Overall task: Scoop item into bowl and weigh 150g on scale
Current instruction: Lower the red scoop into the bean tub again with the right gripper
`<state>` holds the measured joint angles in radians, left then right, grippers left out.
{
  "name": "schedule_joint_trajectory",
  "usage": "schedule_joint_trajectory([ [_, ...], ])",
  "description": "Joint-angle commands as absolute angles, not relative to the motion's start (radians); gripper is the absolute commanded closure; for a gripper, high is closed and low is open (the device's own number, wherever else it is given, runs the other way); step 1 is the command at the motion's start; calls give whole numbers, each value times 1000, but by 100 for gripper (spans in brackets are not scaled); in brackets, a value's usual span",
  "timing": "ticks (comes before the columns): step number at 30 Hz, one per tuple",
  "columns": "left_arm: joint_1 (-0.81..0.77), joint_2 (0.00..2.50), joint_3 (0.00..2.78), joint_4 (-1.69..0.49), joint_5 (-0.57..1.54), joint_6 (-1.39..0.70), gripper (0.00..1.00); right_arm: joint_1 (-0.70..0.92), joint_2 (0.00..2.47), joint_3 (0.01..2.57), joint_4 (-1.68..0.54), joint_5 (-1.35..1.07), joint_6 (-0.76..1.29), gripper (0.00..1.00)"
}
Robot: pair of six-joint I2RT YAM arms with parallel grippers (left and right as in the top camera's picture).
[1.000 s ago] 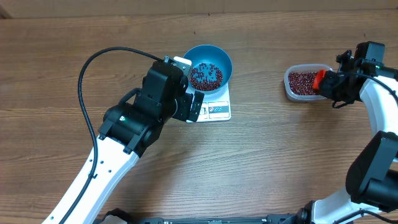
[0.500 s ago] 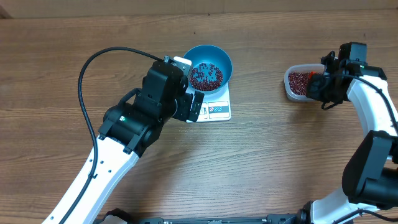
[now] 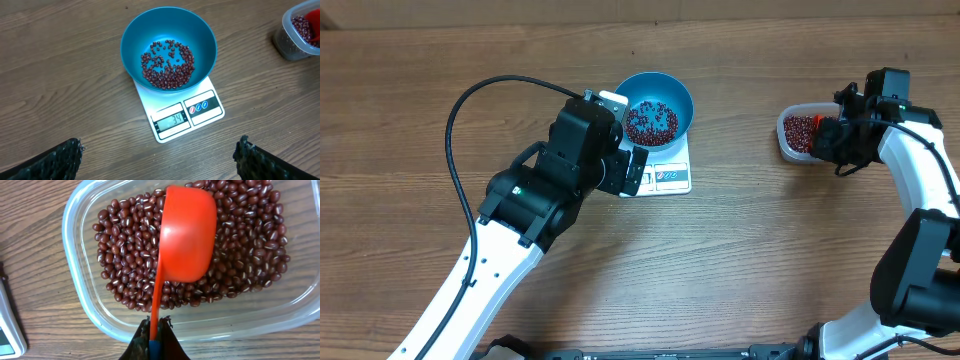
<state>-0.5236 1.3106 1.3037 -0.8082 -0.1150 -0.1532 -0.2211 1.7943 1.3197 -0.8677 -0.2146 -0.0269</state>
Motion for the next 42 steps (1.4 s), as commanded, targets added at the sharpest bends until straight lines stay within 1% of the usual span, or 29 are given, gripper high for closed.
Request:
schedule_joint_trajectory([
  [1,-522,1296,1324,-808,-107,-134,0,-217,1804,1308,-869,-302,-63,96],
  [17,-522,1296,1324,-808,-107,-135,1,-220,1842,1307,-869,-344,-88,96],
  [26,-522,1296,1324,-808,-107,-135,1,-221,1842,1307,-870,-424,-110,96],
  [42,-522,1296,1324,-808,-107,-135,0,-289,1842,1307,-869,-473,-110,96],
])
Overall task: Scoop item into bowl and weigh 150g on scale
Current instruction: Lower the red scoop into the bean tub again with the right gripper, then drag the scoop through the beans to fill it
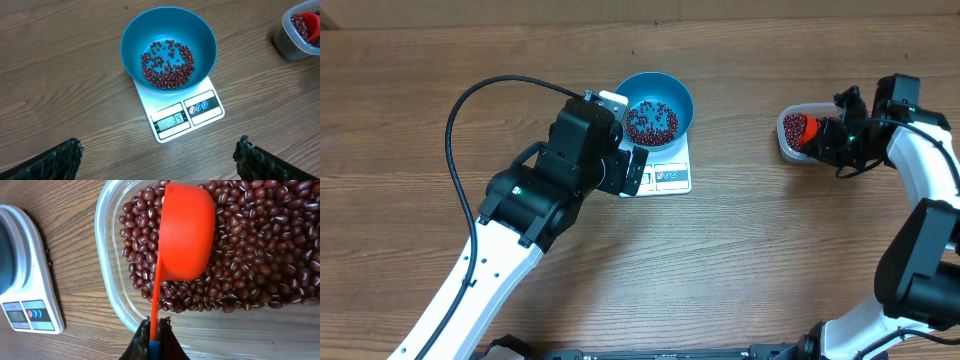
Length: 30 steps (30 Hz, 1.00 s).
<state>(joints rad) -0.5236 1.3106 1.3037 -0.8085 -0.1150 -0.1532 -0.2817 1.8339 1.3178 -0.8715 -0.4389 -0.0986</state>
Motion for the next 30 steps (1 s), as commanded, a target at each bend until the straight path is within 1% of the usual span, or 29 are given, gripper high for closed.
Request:
schedule_joint_trajectory([
  [1,-522,1296,1324,-808,-107,-135,0,-290,1842,1307,-869,-473,-111,96],
  [9,-522,1296,1324,-808,-107,-135,1,-299,1843,1306,-866,-475,-110,96],
  [16,-522,1296,1324,-808,-107,-135,0,-320,1843,1306,-870,-553,-140,96],
  [30,-522,1296,1324,-808,-107,-135,0,-362,1843,1306,-862,-589,-141,96],
])
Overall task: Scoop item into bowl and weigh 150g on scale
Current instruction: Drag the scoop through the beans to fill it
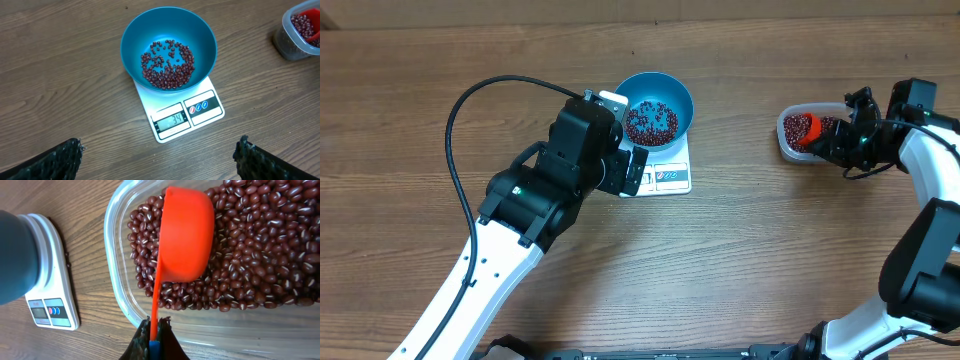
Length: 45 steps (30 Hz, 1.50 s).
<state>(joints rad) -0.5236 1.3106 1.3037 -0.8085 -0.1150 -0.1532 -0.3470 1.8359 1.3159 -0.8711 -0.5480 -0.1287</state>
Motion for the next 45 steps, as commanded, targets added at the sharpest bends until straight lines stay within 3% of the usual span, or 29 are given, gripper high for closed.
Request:
schedule_joint_trajectory([
  [1,-522,1296,1324,-808,-107,-135,0,-365,1843,1306,-862,-590,-141,96],
  [29,-522,1296,1324,-808,-107,-135,0,-388,1843,1306,-850,-611,-139,96],
  [45,-522,1296,1324,-808,-107,-135,1,-449,1919,1306,-877,-744,-146,96],
])
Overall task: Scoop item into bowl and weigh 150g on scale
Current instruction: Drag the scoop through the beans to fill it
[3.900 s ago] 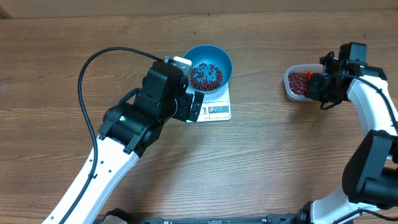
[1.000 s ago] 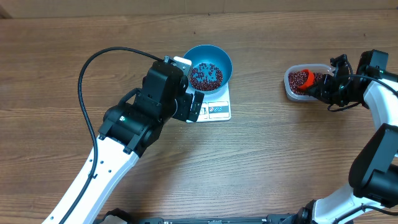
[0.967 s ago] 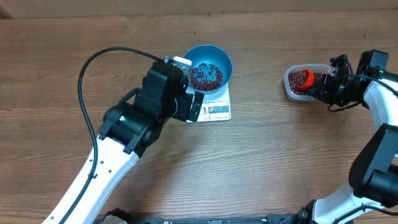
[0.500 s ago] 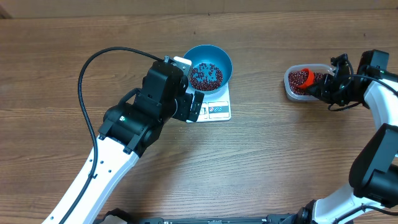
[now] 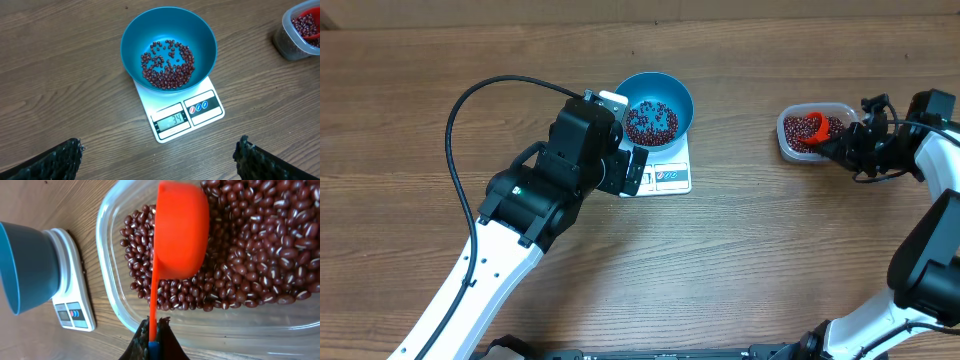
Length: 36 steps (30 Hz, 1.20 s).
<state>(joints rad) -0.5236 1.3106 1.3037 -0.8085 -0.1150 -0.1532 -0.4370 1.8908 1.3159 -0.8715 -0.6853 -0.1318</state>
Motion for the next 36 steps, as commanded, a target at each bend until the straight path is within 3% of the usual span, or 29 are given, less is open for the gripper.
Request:
schedule_joint_trajectory([
  [1,-522,1296,1324,-808,-107,-135,0,-453,1924,1306,-881,-749,-148,96],
  [36,-522,1296,1324,-808,-107,-135,0,-513,1940,1306,-938,-938,-193,97],
])
